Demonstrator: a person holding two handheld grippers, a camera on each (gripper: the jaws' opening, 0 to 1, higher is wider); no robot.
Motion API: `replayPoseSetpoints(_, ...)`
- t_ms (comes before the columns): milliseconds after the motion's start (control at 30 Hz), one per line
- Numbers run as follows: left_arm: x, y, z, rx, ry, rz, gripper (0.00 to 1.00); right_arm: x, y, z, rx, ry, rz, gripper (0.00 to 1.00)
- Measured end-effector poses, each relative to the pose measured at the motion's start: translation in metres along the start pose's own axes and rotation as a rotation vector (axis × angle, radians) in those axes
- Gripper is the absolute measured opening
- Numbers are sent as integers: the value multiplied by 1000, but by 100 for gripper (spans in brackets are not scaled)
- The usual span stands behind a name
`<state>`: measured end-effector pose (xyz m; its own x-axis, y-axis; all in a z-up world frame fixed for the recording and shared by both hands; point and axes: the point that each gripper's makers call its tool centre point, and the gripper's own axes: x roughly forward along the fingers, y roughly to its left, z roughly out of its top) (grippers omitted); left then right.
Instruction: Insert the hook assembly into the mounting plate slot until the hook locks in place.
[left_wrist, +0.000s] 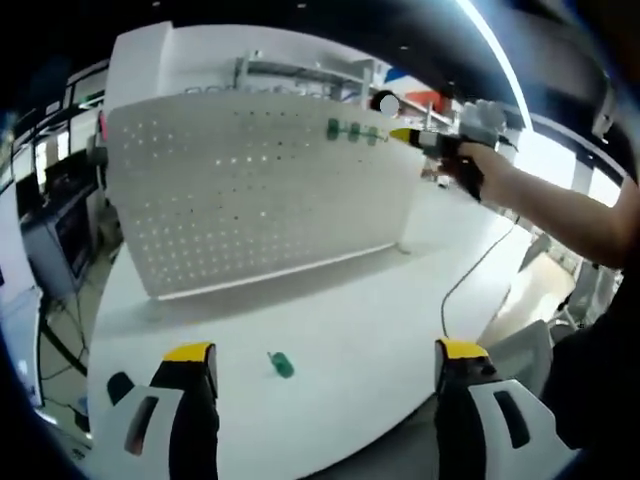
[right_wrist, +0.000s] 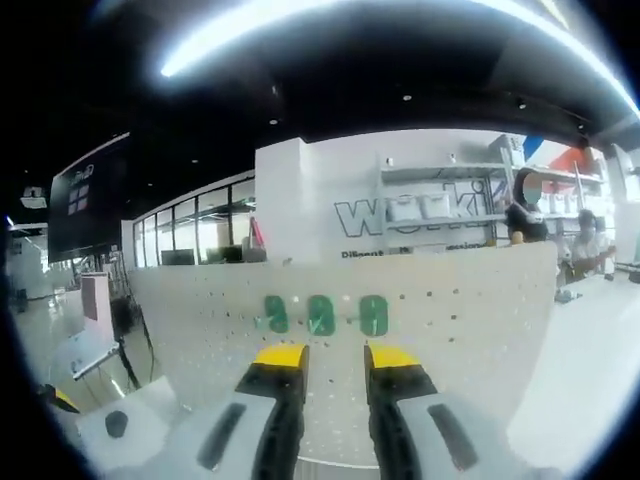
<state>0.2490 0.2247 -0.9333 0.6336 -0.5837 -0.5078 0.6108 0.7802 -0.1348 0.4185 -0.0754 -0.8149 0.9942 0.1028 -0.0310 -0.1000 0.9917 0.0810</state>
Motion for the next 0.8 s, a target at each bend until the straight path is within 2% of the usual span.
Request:
replayPoseSetpoints(100, -1, 1, -5, -3, 19, 2, 92, -9, 7, -27, 35, 77, 30, 21)
replayPoseSetpoints(167, -3, 3, -13, 4, 50, 9, 93, -16, 10, -37, 26, 99, 37, 21)
replayPoseSetpoints(267, -6, 5, -19, -9, 57, 11, 94, -29, 21, -55, 14, 137, 71, 22)
replayPoseSetpoints(367, -8, 7, -25, -18, 69, 17, 94, -41, 32, -86, -4, 236, 123, 23)
replayPoseSetpoints(433, -8, 6, -29, -18, 82, 16, 95, -50, 40, -101, -19, 275, 154, 23)
replayPoseSetpoints(567, -10, 4, -33, -22, 93, 17, 95, -67, 54, -121, -26, 314, 192, 25)
replayPoseSetpoints(667, -10, 4, -35, -25, 101, 17, 95, -81, 70, -146, -55, 381, 269, 26)
replayPoseSetpoints(800, -12, 8, -45, -2, 147, 29, 95, -100, 90, -167, -99, 447, 357, 28)
